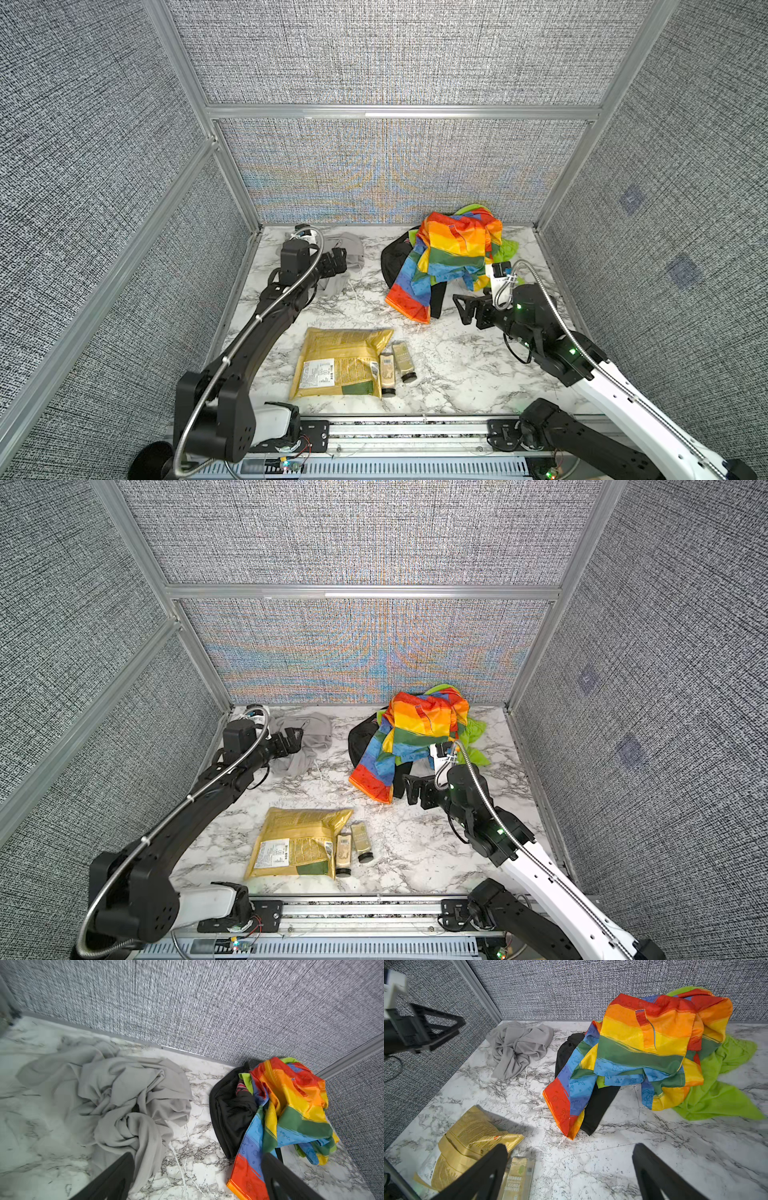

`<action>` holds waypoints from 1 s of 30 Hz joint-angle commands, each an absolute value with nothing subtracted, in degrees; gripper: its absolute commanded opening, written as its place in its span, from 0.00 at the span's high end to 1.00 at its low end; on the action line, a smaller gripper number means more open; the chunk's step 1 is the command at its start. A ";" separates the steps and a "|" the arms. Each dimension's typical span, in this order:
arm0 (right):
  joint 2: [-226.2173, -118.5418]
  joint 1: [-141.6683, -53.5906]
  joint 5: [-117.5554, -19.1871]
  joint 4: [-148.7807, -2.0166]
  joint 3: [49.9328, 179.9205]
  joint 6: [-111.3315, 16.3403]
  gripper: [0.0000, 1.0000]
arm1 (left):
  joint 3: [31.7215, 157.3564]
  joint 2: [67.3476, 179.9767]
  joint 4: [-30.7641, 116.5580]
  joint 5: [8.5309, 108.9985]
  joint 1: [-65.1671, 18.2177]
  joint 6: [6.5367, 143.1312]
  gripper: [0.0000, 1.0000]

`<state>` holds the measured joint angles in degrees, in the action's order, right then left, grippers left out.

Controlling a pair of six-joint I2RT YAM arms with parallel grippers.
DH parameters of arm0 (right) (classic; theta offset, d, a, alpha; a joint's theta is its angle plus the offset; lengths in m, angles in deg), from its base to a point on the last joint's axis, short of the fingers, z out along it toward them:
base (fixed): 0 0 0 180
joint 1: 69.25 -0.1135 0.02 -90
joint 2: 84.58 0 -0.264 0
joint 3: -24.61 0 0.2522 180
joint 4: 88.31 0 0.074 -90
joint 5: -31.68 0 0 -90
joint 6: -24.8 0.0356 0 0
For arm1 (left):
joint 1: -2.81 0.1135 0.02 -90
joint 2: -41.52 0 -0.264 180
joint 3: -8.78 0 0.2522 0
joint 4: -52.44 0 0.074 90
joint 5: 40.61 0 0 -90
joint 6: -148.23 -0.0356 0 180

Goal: Pick out a specific cloth from the pile

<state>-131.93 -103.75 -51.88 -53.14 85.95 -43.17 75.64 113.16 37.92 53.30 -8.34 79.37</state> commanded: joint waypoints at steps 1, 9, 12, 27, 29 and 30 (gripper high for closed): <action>-132.69 -103.66 -52.87 -55.40 87.23 -46.17 0.01 | 72.22 107.89 39.64 46.33 -8.29 75.54 0.01; -130.98 -103.54 -50.32 -57.06 85.83 -49.82 0.01 | 53.85 96.89 49.49 30.51 -8.22 78.19 0.01; -129.35 -103.58 -46.94 -58.15 83.75 -49.80 0.01 | 45.75 95.27 58.84 30.31 -8.10 76.72 0.01; -126.06 -103.49 -36.00 -59.99 75.96 -46.78 0.04 | 41.91 107.41 77.06 25.54 -7.69 60.96 0.01; -126.13 -103.49 -34.82 -60.40 75.27 -46.06 0.04 | 40.56 109.10 82.00 25.50 -7.43 59.27 0.01; -126.23 -103.51 -34.19 -60.48 75.12 -45.75 0.04 | 40.19 109.94 83.50 25.62 -7.25 58.88 0.01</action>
